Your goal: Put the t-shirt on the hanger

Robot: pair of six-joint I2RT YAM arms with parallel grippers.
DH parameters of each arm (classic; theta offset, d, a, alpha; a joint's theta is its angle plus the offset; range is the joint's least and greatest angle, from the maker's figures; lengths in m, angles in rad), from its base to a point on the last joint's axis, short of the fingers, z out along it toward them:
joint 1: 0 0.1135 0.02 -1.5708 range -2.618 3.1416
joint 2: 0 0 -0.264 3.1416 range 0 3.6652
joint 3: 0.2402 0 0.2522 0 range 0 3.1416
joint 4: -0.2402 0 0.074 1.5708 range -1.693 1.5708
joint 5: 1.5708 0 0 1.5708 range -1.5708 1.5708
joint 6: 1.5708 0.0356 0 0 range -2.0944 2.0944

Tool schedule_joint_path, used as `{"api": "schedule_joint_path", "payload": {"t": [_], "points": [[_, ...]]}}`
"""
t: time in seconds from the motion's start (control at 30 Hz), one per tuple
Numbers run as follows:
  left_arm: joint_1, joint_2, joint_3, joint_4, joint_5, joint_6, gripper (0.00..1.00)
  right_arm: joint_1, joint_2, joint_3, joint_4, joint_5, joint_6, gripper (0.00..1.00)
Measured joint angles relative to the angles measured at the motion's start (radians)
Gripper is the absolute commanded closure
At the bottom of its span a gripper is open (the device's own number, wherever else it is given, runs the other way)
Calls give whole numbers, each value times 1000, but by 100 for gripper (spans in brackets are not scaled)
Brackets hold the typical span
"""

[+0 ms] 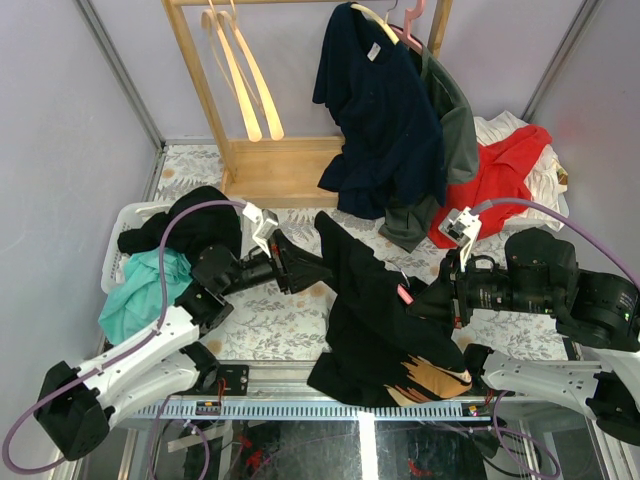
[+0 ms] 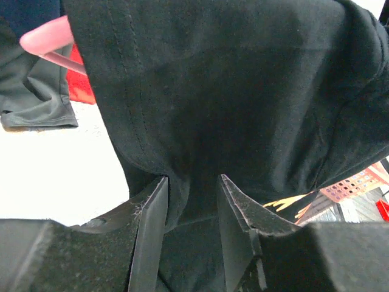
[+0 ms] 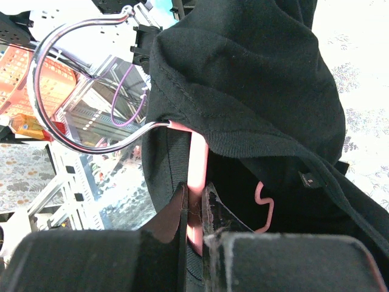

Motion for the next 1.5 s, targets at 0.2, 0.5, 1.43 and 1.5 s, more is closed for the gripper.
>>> {"api": "schedule_joint_path", "payload": {"t": [0.2, 0.5, 1.43, 1.5], "points": [[1, 37, 0, 21, 13, 0, 64, 0, 1, 0, -1, 0, 1, 100], [8, 69, -12, 7, -33, 18, 63, 0, 11, 0, -1, 0, 1, 100], [14, 14, 248, -347, -437, 101, 100, 0, 52, 34, -24, 116, 0, 100], [18, 21, 309, -408, -522, 114, 100, 0, 63, 43, -24, 134, -2, 100]]}}
